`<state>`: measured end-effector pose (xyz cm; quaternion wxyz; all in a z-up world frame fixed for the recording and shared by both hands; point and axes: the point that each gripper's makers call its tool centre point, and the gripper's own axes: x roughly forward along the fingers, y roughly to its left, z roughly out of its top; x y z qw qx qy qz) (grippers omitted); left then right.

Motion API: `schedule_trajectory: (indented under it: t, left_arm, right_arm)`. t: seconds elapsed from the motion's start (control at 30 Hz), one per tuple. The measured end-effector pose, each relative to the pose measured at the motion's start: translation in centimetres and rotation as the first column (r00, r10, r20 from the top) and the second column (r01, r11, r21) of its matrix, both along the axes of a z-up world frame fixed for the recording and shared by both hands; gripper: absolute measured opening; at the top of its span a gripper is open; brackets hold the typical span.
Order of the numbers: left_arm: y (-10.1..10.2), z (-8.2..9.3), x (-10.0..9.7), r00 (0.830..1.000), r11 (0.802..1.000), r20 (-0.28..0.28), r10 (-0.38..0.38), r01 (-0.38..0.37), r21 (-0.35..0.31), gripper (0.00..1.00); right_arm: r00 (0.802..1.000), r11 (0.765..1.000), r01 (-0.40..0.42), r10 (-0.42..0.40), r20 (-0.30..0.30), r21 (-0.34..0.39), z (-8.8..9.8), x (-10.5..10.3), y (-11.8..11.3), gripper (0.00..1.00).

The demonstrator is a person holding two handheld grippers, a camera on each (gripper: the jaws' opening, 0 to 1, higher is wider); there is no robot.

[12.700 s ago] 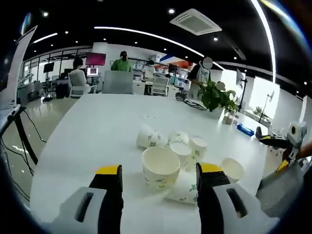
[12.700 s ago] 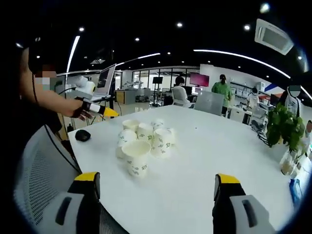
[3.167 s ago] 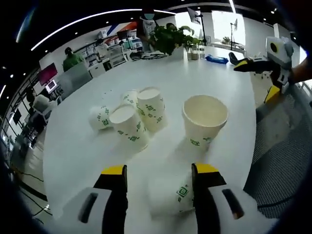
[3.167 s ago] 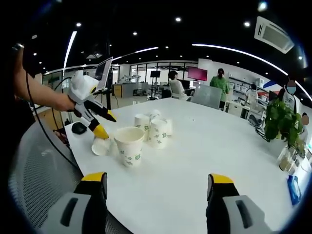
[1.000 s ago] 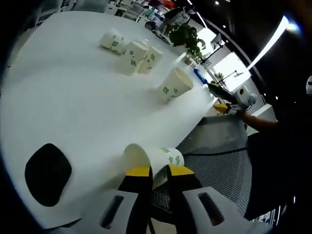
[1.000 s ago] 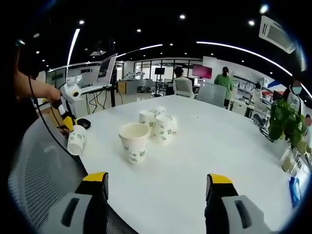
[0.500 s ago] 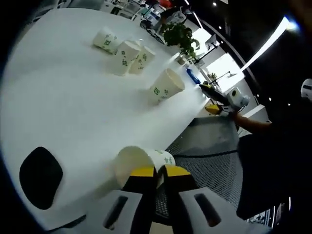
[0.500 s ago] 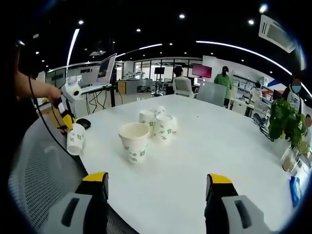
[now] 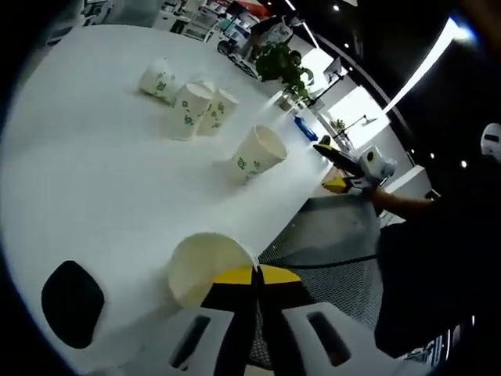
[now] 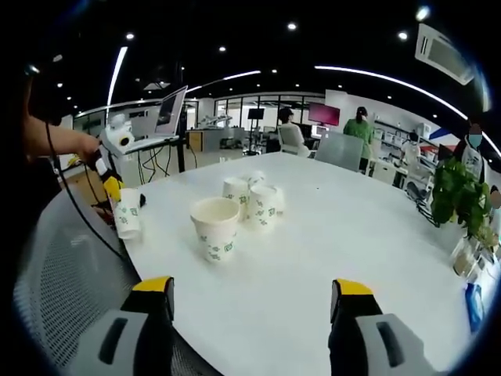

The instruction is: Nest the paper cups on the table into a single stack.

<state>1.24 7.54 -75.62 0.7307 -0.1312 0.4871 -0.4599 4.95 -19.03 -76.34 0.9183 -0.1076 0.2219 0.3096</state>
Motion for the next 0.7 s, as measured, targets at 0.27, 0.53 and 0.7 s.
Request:
schedule_trajectory:
  t: [0.27, 0.53, 0.7]
  left_arm:
    - [-1.0, 2.2, 2.3, 0.996, 1.000, 0.093, -0.008, 0.010, -0.021, 0.00]
    - [-3.2, 4.8, 4.0, 0.985, 0.999, 0.174, -0.004, 0.013, -0.046, 0.00]
    - [-4.7, 5.5, 4.4, 0.978, 0.999, 0.205, -0.036, 0.043, -0.029, 0.00]
  right_arm:
    - [1.000, 1.000, -0.002, 0.002, 0.002, 0.005, 0.0, 0.0, 0.0, 0.83]
    - [1.000, 1.000, -0.005, 0.005, 0.000, 0.013, 0.1, 0.0, 0.1, 0.84]
    - [1.000, 1.000, -0.014, 0.014, -0.006, 0.022, 0.1, -0.2, 0.4, 0.85]
